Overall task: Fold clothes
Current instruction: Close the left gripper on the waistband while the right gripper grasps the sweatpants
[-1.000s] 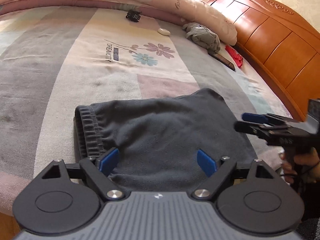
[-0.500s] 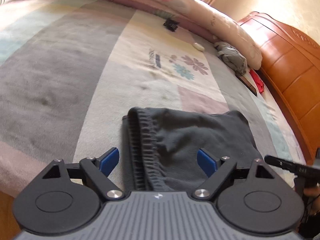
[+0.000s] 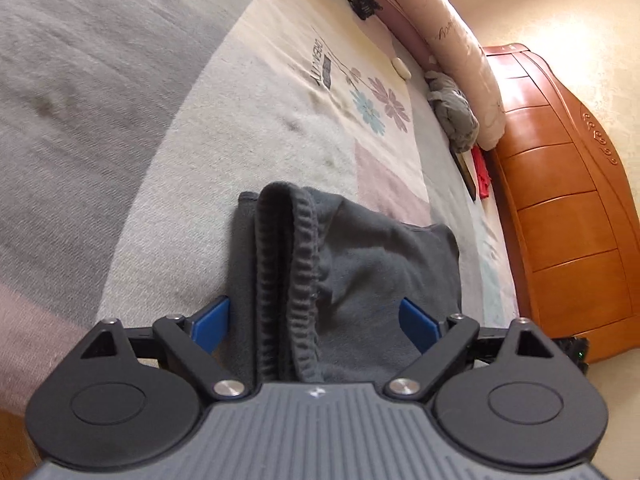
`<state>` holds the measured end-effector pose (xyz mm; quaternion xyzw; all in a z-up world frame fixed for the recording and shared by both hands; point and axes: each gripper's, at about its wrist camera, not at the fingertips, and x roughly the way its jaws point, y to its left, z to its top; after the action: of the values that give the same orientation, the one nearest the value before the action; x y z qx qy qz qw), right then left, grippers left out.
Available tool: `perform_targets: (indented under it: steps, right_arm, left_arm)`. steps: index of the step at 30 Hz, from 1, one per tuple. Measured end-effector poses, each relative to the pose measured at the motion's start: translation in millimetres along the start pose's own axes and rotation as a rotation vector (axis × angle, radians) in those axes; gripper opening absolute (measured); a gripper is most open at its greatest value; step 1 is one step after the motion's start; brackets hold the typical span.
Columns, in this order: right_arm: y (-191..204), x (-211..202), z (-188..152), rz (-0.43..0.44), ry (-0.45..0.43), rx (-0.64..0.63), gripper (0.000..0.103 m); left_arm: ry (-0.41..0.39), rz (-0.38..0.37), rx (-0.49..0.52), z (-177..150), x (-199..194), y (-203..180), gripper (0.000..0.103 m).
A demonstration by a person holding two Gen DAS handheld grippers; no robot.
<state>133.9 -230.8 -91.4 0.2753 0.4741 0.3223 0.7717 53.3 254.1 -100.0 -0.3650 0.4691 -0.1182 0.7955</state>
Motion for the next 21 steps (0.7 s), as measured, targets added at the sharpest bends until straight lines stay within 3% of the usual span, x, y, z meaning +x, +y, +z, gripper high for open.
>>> perform_targets:
  steps: [9,18,21]
  right_arm:
    - [-7.6,40.3,49.8,0.123,0.122,0.029,0.103]
    - [-6.0,31.5,38.2,0.184,0.259,0.025,0.103]
    - [-4.8,35.1,37.4,0.206,0.283,0.028,0.103]
  left_arm:
    - [0.029,-0.058,-0.026,20.5,15.6,2.2,0.091]
    - [0.131,-0.078,-0.081,-7.2,5.0,9.7,0.091]
    - [0.136,-0.091,-0.069,-0.9,8.6,8.5,0.092]
